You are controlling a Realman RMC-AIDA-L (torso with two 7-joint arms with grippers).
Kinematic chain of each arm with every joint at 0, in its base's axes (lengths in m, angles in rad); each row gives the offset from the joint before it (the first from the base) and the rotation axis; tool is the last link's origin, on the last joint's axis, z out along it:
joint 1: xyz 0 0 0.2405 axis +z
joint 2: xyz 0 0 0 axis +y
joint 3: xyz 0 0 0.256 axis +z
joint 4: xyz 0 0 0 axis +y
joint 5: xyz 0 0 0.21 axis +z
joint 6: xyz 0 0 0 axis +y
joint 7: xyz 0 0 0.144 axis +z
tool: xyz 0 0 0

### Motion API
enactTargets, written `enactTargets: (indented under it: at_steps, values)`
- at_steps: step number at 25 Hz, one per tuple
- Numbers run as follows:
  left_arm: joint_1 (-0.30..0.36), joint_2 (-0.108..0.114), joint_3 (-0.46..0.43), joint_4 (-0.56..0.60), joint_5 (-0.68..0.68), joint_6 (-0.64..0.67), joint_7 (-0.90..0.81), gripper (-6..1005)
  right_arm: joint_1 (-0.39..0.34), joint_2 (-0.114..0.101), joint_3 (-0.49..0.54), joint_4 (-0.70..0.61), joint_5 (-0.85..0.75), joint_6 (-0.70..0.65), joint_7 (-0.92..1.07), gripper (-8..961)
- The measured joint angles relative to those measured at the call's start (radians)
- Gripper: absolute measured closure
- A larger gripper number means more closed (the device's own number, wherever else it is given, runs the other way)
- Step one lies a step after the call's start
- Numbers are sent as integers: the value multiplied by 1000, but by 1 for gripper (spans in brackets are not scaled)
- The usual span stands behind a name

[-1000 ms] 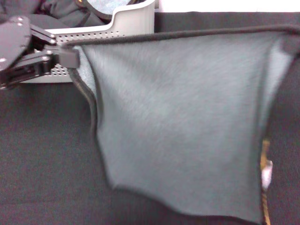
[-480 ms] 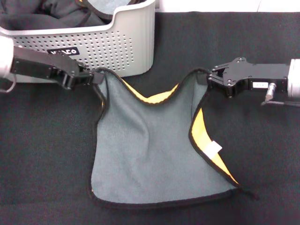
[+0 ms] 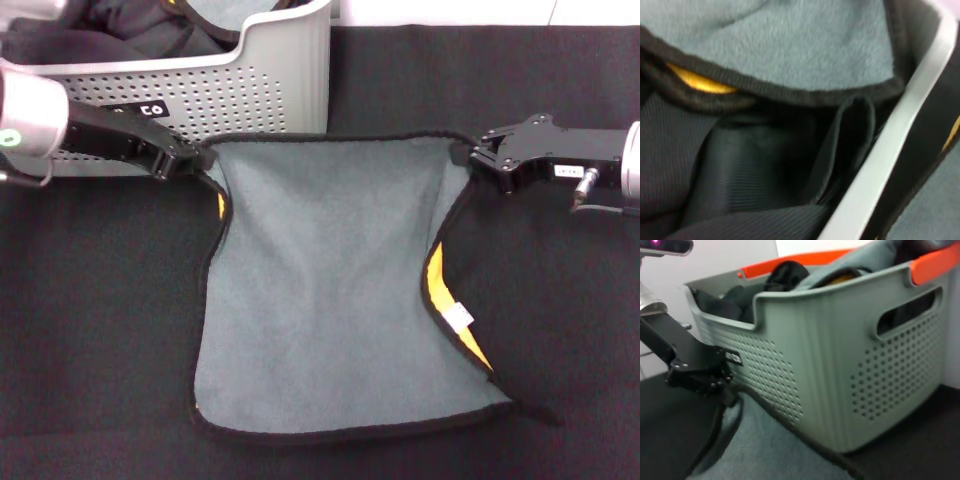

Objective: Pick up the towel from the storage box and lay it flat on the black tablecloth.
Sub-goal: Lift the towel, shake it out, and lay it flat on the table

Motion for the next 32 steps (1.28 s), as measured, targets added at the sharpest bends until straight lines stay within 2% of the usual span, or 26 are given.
enactTargets:
  at_steps: [8,21,32]
  values:
    - [-21,-28,1,-4,64,-53,-2,976,8,-1,-28,4,-5,61,0,893]
    - [-15,-40,2,-2,66,-86,6,975,11,-2,-48,4,-6,109,-34,883]
    - [-15,-38,1,-4,62,-84,17,975,-6,-4,-44,0,-5,90,-209,875]
